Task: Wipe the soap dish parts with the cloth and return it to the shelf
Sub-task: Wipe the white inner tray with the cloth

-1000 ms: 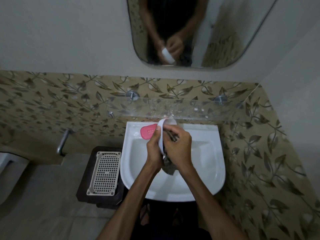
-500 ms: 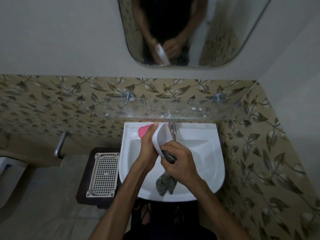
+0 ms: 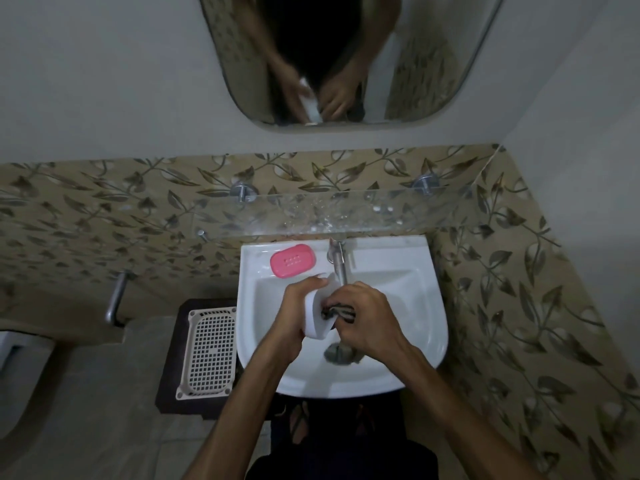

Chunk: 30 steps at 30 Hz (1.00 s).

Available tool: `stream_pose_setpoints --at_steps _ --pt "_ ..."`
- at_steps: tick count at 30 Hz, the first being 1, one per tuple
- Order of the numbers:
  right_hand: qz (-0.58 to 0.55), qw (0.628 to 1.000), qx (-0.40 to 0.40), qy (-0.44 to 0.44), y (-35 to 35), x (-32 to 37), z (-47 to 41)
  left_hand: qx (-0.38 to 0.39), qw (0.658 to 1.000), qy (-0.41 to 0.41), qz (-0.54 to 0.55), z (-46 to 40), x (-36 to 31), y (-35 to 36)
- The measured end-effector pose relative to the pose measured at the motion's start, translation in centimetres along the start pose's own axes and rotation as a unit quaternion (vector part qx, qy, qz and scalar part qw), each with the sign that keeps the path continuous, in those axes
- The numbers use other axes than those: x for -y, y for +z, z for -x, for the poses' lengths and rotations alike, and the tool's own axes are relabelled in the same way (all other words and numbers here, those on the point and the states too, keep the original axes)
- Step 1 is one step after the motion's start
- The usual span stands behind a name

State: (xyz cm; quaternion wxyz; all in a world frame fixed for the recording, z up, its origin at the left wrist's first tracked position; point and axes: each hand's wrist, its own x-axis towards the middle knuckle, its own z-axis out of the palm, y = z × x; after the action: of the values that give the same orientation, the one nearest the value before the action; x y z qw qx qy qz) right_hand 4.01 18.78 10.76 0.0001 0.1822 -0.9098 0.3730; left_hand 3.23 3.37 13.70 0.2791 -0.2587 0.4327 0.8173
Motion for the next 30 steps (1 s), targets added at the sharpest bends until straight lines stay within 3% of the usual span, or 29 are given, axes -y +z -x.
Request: stream_pose_setpoints --at_steps 5,8,13,18,22,26,30 --pt "-0.035 0.995 0.091 0.020 -1.3 -0.5 -0.6 -0.029 0.996 0.003 -0.083 -0.6 0.8 -0.6" --pt "-0.064 0.990 0.117 0.043 -1.8 -0.2 -0.8 -0.068 0.985 0.051 -0.151 -0.6 0.7 -0.9" --pt "-0.145 0.982 0.087 0.089 -0.8 1.4 -0.6 -0.065 0.966 0.161 -0.192 -0.5 0.7 -0.4" --pt "-0.186 0.971 -0.070 0.134 0.5 2.3 -0.8 -0.020 0.938 0.270 -0.218 -0.5 -0.3 0.5" --pt "-0.164 0.982 -0.053 0.074 1.3 3.0 -0.6 -0.048 0.927 0.309 -0.207 -0.2 -0.9 0.9" --pt "-0.118 0.987 -0.088 0.066 0.7 2.2 -1.3 -0.033 0.923 0.328 -0.199 -0.1 -0.9 1.0" --pt "-0.145 0.987 -0.020 0.068 0.8 2.8 -1.0 -0.020 0.933 0.326 -0.154 -0.2 -1.0 0.8"
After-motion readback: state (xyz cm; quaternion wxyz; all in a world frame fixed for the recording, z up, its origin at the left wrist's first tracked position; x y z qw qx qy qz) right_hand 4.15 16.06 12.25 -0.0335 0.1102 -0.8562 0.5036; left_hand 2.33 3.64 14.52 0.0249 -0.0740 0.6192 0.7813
